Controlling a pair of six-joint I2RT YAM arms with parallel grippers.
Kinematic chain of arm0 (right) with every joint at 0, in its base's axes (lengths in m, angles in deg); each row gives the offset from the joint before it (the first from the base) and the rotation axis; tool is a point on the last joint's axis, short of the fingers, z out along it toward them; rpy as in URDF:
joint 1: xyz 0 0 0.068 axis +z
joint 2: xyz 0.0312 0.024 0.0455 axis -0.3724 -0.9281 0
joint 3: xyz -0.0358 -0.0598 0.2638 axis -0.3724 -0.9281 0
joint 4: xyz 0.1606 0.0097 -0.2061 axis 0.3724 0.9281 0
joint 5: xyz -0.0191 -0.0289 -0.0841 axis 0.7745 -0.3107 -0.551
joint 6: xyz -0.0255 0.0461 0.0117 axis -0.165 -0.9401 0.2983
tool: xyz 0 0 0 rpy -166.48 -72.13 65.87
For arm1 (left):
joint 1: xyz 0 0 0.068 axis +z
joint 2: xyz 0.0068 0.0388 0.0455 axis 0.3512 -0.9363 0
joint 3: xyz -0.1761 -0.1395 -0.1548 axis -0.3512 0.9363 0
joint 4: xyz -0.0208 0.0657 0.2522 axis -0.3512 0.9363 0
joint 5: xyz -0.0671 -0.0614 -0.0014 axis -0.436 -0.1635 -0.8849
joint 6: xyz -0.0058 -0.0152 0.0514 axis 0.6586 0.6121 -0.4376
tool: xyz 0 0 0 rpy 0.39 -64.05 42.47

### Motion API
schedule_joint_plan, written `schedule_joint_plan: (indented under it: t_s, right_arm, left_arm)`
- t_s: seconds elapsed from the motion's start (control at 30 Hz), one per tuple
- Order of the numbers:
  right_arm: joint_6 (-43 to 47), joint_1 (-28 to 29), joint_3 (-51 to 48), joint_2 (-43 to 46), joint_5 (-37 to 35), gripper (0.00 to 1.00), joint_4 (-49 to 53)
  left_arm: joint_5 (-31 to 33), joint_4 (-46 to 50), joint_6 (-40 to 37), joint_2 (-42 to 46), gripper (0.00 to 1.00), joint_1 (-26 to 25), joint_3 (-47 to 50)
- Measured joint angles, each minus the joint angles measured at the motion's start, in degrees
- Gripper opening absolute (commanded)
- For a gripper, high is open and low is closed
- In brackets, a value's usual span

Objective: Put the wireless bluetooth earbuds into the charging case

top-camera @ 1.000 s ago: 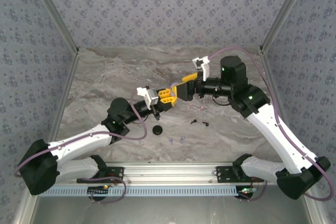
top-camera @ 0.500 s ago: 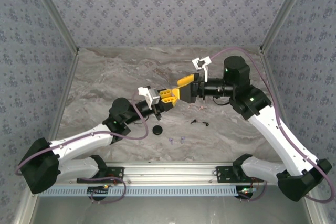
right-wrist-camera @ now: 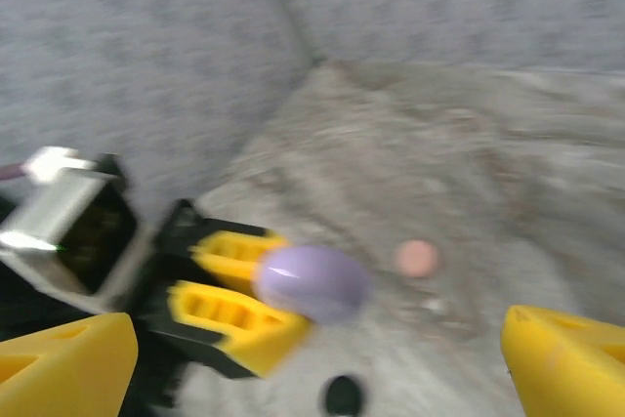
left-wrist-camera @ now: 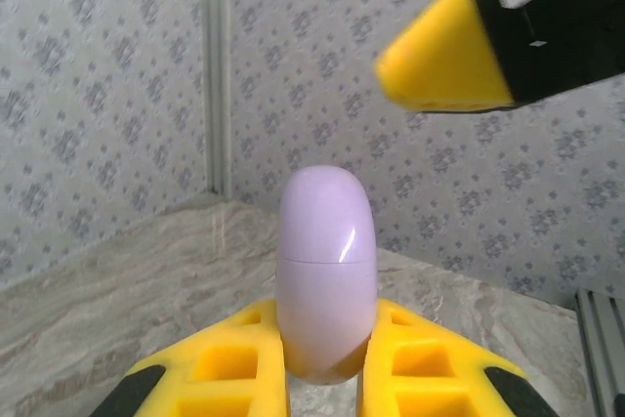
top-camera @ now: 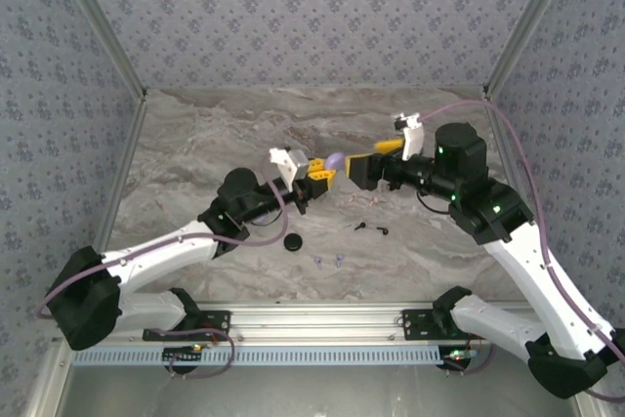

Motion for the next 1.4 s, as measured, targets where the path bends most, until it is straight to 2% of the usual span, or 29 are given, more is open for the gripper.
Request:
schedule_joint_plan:
  t_s: [0.1, 0.23, 0.47, 0.8, 0.9, 1.0, 1.23, 1.4]
  right_arm:
    - [-0.37, -1.05, -4.00, 2.97, -10.88, 1.00, 3.52]
    - [-0.96, -4.59, -9.44, 4.74, -18.21, 1.00, 7.69]
    - [-2.16, -9.55, -14.05, 8.48, -20.28, 1.00, 11.08]
    - [-2.32, -11.30, -14.23, 11.13, -20.44, 1.00, 12.17]
    - [-2.29, -11.65, -14.36, 12.07, -20.44, 1.00, 13.22]
    - [-2.27, -11.87, -14.36, 12.76, -20.44, 1.00, 14.19]
    - [-1.86, -12.24, -14.36, 13.29, -20.39, 1.00, 14.73]
    - [-1.64, -12.35, -14.32, 13.35, -20.13, 1.00, 16.09]
  left_arm:
    - [0.15, 3.37, 4.09, -3.48, 0.00, 3.34, -2.47]
    - [0.20, 9.77, 9.01, -10.69, 0.00, 7.58, -6.16]
    - [-0.76, 23.08, 14.43, -27.65, 0.00, 11.85, -18.23]
    - [-4.87, 33.27, 16.92, -46.36, 0.01, 12.52, -33.90]
    - [-5.55, 34.32, 17.62, -49.09, 0.07, 12.52, -35.54]
    - [-6.03, 34.77, 18.27, -50.36, 0.21, 12.52, -35.87]
    - [-4.98, 35.78, 18.71, -50.42, 0.44, 12.55, -36.52]
    - [-2.75, 37.24, 17.46, -50.38, 0.53, 12.59, -36.52]
